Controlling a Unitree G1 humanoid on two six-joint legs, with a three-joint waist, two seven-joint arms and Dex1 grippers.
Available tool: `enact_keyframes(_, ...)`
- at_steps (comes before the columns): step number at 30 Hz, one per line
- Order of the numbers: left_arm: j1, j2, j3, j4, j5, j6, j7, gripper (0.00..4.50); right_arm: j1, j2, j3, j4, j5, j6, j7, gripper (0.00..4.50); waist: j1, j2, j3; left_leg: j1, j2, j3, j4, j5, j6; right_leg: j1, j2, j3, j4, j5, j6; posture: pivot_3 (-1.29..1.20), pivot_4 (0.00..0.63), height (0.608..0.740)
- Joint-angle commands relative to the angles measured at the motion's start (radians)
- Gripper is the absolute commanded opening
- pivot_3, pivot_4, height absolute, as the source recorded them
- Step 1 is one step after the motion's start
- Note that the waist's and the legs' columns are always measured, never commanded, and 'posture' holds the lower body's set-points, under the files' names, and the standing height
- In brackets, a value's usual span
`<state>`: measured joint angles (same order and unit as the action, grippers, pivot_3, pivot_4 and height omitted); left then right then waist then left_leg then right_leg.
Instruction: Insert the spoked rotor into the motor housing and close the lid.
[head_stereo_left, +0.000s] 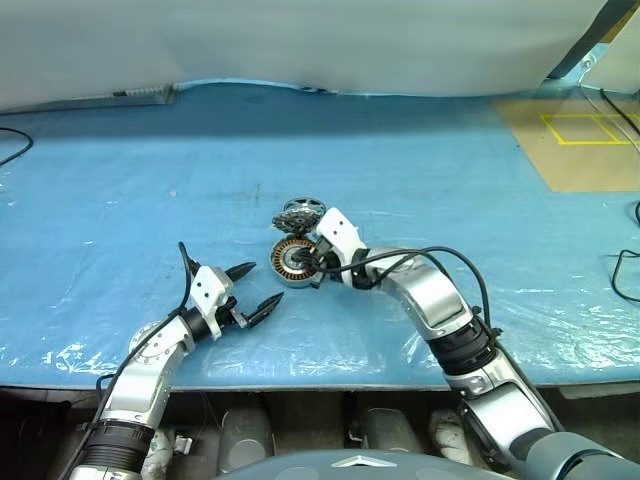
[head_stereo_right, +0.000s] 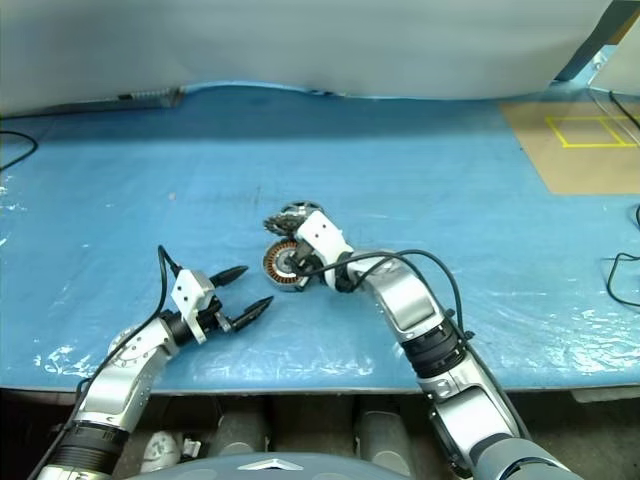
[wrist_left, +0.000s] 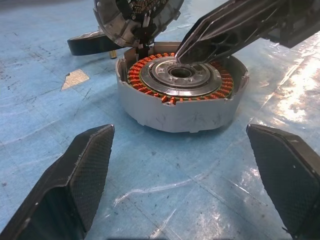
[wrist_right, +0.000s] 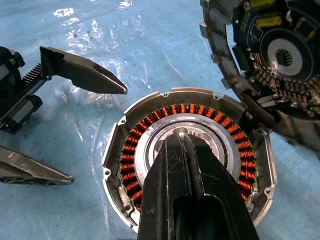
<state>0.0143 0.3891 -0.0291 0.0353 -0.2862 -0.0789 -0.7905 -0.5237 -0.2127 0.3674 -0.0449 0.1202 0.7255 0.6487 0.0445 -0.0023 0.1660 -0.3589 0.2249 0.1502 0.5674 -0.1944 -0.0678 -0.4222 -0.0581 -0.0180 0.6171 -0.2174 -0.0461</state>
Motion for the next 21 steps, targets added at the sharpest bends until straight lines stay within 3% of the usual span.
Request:
enact_keyframes(1,0.006,0.005,0.017,-0.028,-0.005,-0.014,0.004,4.5,-0.005,-0.002,0.014,-0.002,-0.004,-0.019,0.01,0.04,0.0,0.0,0.0,0.0,0.0,0.0,0.0,0.0,0.0,0.0,0.0,0.0,0.0,0.0,0.0,0.0,0.15,0.74)
enact_keyframes(6,0.008,0.006,0.018,-0.03,-0.004,-0.014,0.006,4.5,0.013,-0.046,0.031,-0.028,0.003,-0.026,0.056,0.04,0.0,0.0,0.0,0.0,0.0,0.0,0.0,0.0,0.0,0.0,0.0,0.0,0.0,0.0,0.0,0.0,0.15,0.74)
enact_keyframes(11,0.011,0.007,0.022,-0.03,-0.005,-0.016,0.01,4.5,-0.032,-0.132,-0.079,-0.034,0.055,-0.007,0.107,0.04,0.004,0.0,0.0,0.0,0.0,0.0,0.001,0.0,0.0,0.0,0.0,0.0,0.0,0.0,0.0,0.0,0.15,0.74)
enact_keyframes(16,0.01,0.009,0.023,-0.029,-0.005,-0.014,0.014,4.5,-0.107,-0.306,-0.075,0.126,-0.007,-0.094,0.199,0.04,0.003,0.0,0.0,0.0,0.0,0.0,0.003,0.0,0.0,0.0,0.0,0.001,0.003,0.0,0.0,0.0,0.15,0.74)
enact_keyframes(21,0.004,0.011,0.025,-0.027,-0.005,-0.013,0.016,4.5,-0.214,-0.354,-0.042,0.344,-0.086,-0.229,0.239,0.04,-0.005,0.0,0.0,0.0,0.0,0.0,0.004,0.0,0.0,0.0,0.0,0.001,0.003,0.0,0.0,0.0,0.15,0.74)
